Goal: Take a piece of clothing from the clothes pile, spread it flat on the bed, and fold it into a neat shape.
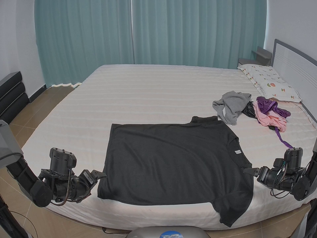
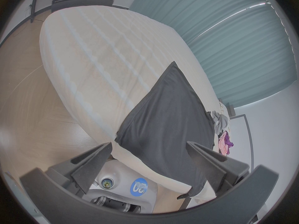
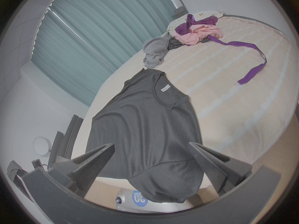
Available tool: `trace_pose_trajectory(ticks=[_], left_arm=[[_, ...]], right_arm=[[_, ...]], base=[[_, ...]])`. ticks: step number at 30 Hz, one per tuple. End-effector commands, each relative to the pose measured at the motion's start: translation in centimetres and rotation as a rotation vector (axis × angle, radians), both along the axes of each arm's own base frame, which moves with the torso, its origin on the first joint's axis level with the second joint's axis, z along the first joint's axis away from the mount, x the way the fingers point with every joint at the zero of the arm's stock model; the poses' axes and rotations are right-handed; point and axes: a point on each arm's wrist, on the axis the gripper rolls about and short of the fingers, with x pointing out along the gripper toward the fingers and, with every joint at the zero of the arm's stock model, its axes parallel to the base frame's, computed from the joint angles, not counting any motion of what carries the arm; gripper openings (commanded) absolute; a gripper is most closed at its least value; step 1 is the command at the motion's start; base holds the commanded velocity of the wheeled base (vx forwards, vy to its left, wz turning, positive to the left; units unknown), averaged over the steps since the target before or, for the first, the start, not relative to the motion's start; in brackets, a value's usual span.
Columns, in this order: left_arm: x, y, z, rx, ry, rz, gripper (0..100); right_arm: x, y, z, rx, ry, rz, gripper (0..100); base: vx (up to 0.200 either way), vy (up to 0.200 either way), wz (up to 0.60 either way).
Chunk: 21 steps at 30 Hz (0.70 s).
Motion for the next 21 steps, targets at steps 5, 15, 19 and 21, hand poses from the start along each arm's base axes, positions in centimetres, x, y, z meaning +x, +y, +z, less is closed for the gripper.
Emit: trace_pose_trajectory(ticks=[5, 15, 19, 21], left_arm=[[-0.2, -0.6, -0.7, 0.019, 0.025, -0.021, 100], [0.3, -0.3, -3.5, 0.120, 0.099, 0.036, 100], [0.6, 0.2, -5.2, 0.178, 0.098, 0.058, 100], [0.8, 0.3, -6.1, 0.201, 0.093, 0.060, 100]], right_arm=[[0.1, 0.8, -0.9, -0.001, 0.038, 0.036, 100], [0.6, 1.3, -1.5, 0.001, 0.053, 0.053, 100], [0.7, 1.5, -1.6, 0.000, 0.058, 0.063, 100], [0.9, 1.5, -1.6, 0.001, 0.053, 0.062, 100]], base=[[0.000, -0.200, 0.00], [0.000, 0.000, 0.00], [0.000, 0.000, 0.00], [0.000, 0.000, 0.00]])
